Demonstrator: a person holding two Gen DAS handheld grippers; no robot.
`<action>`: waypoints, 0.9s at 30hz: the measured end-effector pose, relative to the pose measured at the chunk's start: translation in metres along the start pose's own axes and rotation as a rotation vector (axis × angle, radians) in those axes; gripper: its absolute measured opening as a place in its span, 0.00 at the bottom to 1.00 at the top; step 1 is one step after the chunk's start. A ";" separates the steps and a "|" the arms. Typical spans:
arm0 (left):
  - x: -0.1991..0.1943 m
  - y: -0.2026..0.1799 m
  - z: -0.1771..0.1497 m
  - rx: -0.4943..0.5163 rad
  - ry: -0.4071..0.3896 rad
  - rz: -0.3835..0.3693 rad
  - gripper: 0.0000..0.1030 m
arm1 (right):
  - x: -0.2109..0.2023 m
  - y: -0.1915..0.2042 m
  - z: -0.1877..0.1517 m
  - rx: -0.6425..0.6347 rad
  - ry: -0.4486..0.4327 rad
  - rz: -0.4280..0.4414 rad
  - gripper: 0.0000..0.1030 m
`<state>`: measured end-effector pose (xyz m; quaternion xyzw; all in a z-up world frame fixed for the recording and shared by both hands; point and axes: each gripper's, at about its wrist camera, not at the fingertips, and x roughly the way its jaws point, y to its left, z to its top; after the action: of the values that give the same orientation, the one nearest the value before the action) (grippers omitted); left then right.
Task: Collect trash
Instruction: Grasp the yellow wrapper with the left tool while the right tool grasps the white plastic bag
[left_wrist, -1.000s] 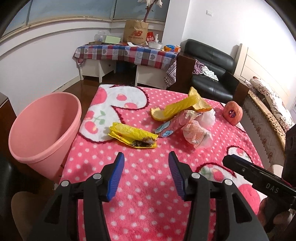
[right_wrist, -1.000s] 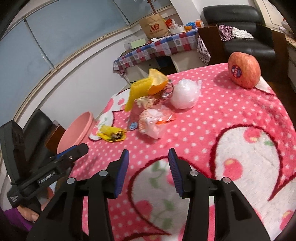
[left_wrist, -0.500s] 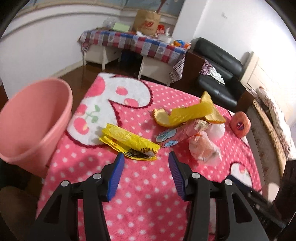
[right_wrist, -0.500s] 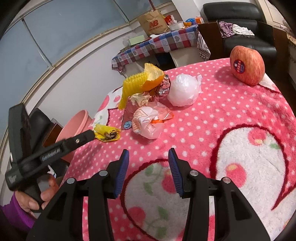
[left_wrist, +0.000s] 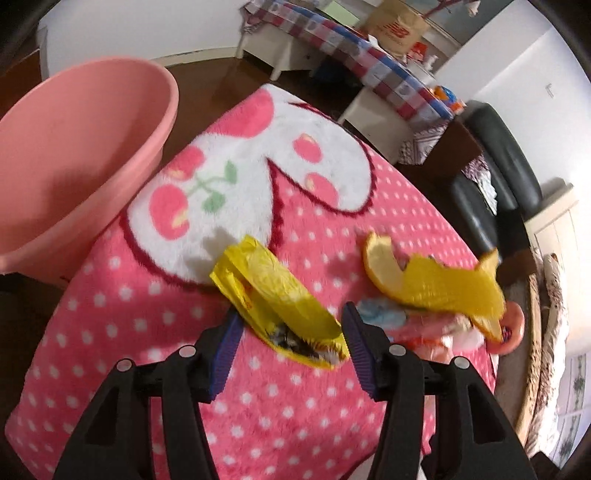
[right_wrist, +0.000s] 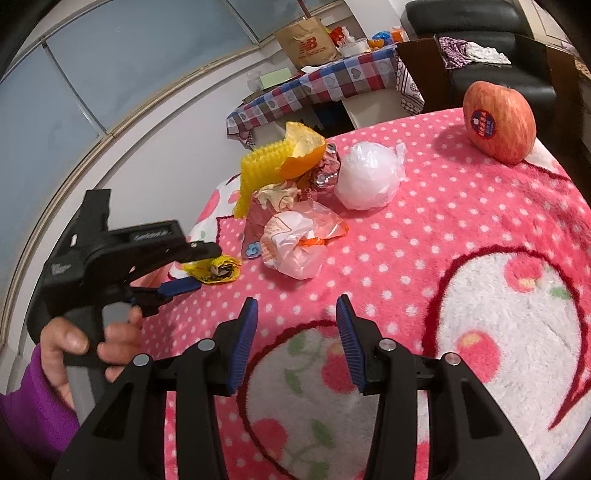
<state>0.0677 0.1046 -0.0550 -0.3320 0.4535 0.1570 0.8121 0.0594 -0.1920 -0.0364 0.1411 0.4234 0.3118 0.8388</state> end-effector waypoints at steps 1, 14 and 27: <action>0.001 -0.001 0.001 -0.005 -0.001 0.006 0.52 | 0.000 0.000 0.001 0.001 -0.002 0.003 0.43; -0.024 -0.005 -0.011 0.094 -0.054 0.004 0.12 | 0.006 0.001 0.019 0.015 -0.027 0.056 0.43; -0.092 0.004 -0.054 0.243 -0.207 -0.029 0.11 | 0.036 0.005 0.036 -0.009 -0.006 -0.005 0.29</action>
<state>-0.0181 0.0745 0.0006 -0.2198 0.3781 0.1227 0.8908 0.1021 -0.1640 -0.0346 0.1372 0.4198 0.3110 0.8416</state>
